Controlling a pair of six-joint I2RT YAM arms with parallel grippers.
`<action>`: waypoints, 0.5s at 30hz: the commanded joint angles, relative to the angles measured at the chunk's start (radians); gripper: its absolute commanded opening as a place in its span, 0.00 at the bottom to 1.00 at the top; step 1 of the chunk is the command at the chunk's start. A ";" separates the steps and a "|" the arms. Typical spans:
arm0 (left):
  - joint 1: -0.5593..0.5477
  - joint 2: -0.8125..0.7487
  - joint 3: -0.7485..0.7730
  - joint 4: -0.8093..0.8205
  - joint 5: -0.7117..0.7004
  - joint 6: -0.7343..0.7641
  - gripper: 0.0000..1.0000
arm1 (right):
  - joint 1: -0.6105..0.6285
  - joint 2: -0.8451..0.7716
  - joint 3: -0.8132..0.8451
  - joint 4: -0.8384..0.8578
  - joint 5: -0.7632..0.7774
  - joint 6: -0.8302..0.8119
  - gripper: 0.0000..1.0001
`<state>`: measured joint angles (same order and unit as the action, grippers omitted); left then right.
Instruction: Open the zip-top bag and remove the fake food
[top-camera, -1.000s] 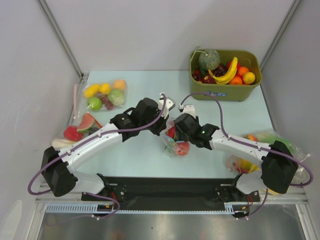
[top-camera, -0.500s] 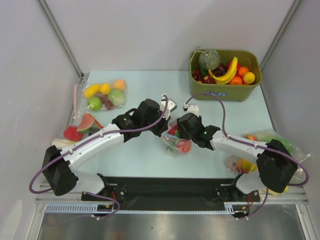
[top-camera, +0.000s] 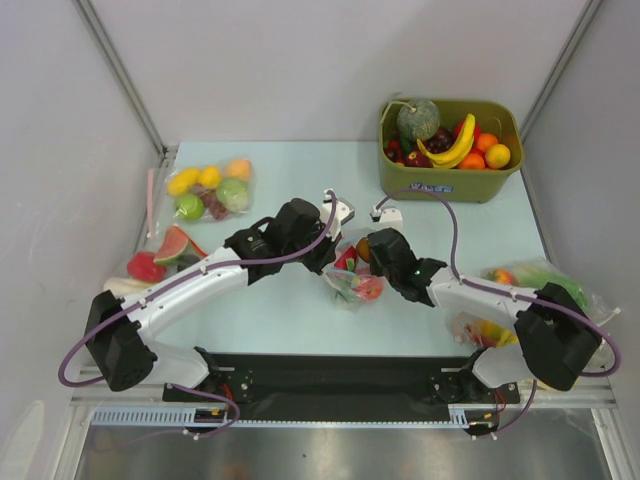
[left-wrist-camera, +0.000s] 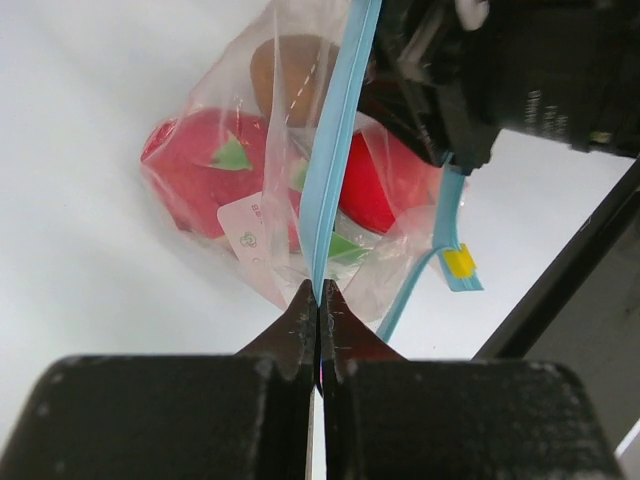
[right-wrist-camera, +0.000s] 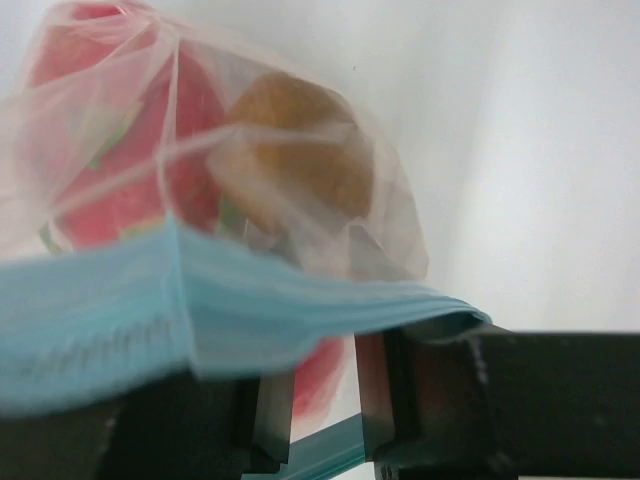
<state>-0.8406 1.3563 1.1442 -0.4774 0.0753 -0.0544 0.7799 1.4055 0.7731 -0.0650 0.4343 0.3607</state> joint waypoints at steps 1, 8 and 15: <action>-0.005 0.003 0.002 -0.004 0.012 -0.009 0.00 | 0.018 -0.100 -0.021 0.096 0.086 -0.052 0.29; -0.009 -0.002 0.003 -0.006 0.011 -0.009 0.00 | 0.055 -0.211 -0.023 0.070 0.109 -0.089 0.28; -0.014 -0.005 0.003 -0.006 0.008 -0.005 0.00 | 0.022 -0.175 -0.015 0.077 0.035 -0.111 0.37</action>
<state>-0.8471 1.3563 1.1442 -0.4820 0.0750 -0.0540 0.8173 1.2125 0.7483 -0.0242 0.4881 0.2680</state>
